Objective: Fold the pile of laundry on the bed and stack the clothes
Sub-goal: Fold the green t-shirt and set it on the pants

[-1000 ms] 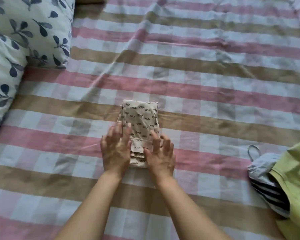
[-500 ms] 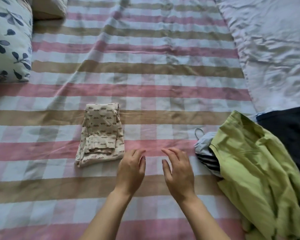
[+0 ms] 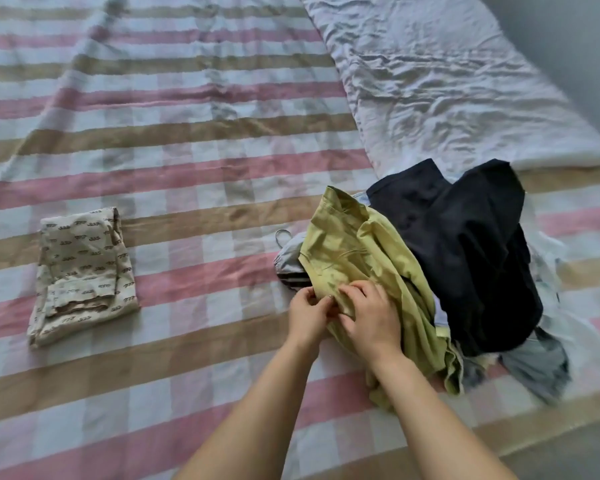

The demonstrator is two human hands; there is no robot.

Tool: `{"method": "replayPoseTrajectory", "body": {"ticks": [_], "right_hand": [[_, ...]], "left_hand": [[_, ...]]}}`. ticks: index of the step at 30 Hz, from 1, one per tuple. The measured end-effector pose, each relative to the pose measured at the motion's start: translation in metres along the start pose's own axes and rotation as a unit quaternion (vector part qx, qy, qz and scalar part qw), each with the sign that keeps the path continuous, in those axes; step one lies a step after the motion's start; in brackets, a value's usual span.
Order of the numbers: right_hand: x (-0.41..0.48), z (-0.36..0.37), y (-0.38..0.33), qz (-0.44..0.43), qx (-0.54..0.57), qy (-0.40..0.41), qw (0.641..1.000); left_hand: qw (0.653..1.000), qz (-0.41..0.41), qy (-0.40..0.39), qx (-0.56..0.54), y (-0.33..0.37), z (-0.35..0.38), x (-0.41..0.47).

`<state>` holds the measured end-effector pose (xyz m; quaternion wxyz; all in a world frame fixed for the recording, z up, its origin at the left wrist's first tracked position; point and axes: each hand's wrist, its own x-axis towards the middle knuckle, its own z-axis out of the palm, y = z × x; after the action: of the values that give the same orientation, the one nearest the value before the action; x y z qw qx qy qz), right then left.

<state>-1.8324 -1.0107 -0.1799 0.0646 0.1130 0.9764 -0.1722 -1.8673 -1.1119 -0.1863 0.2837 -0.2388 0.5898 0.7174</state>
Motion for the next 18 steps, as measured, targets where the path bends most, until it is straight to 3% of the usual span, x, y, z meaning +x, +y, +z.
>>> {"method": "replayPoseTrajectory", "body": {"ticks": [3,7,12,15,18], "right_hand": [[-0.009,-0.005,-0.004,-0.027,0.081,0.061,0.994],[-0.031,-0.026,-0.027,-0.036,0.226,0.064,0.971],[-0.070,-0.059,-0.092,-0.054,0.429,-0.033,0.901],[-0.091,-0.070,-0.127,-0.098,0.511,-0.108,0.847],[-0.106,-0.075,-0.150,-0.128,0.577,-0.171,0.789]], "left_hand": [[0.999,0.041,0.008,-0.007,0.004,-0.004,-0.013],[0.994,0.101,0.025,-0.023,0.020,-0.026,-0.056],[0.974,0.209,0.087,-0.015,0.049,-0.077,-0.134],[0.944,0.297,0.142,0.035,0.061,-0.104,-0.180],[0.924,0.353,0.146,0.037,0.067,-0.124,-0.217]]}}
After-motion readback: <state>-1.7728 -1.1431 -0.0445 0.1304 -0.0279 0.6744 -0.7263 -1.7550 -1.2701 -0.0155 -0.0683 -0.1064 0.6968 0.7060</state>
